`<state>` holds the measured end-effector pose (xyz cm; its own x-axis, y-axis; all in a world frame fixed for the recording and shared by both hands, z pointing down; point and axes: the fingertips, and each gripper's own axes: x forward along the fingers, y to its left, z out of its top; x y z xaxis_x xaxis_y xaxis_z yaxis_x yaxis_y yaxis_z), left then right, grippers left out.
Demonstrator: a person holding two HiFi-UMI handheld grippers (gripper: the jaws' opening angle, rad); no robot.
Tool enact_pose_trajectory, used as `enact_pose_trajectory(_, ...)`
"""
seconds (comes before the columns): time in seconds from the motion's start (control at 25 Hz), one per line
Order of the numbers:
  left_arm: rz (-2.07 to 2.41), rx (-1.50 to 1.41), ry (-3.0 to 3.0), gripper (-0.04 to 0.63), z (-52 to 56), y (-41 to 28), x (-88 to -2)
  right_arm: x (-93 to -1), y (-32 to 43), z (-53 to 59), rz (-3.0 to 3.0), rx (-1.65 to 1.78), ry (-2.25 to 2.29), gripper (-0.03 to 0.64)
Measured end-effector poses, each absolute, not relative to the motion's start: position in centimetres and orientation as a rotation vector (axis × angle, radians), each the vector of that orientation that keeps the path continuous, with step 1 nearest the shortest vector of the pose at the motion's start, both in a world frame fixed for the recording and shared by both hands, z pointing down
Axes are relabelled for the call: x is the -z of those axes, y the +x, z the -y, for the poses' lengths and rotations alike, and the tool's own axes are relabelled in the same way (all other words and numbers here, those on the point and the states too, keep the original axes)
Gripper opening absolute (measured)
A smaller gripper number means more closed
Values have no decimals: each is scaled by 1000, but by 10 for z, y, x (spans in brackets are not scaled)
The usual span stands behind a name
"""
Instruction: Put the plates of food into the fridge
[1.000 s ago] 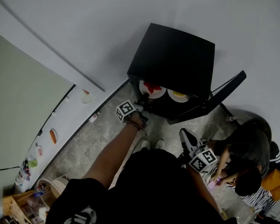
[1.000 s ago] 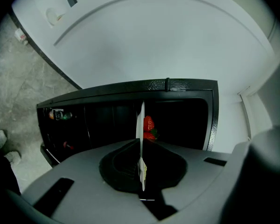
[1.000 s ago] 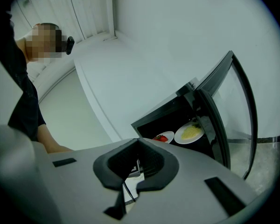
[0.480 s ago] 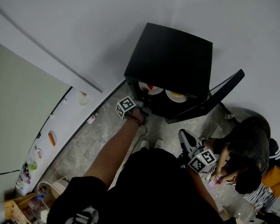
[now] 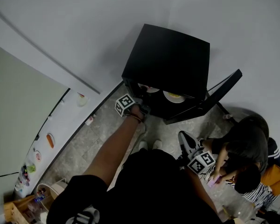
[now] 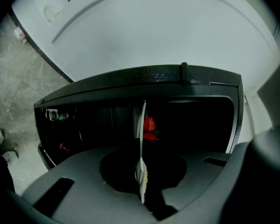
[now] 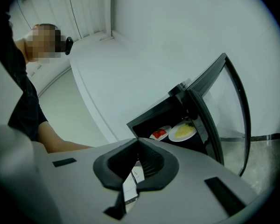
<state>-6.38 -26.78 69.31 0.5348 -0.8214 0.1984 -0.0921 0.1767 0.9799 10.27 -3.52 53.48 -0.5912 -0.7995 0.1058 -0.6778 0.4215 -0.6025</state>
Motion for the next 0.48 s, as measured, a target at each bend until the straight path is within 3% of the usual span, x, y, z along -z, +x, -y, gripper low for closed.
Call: enact_pose_trajectory(0.48,918,640,1283,35,272,-62,-688,-538,101,35,-2483,925,-1286,25)
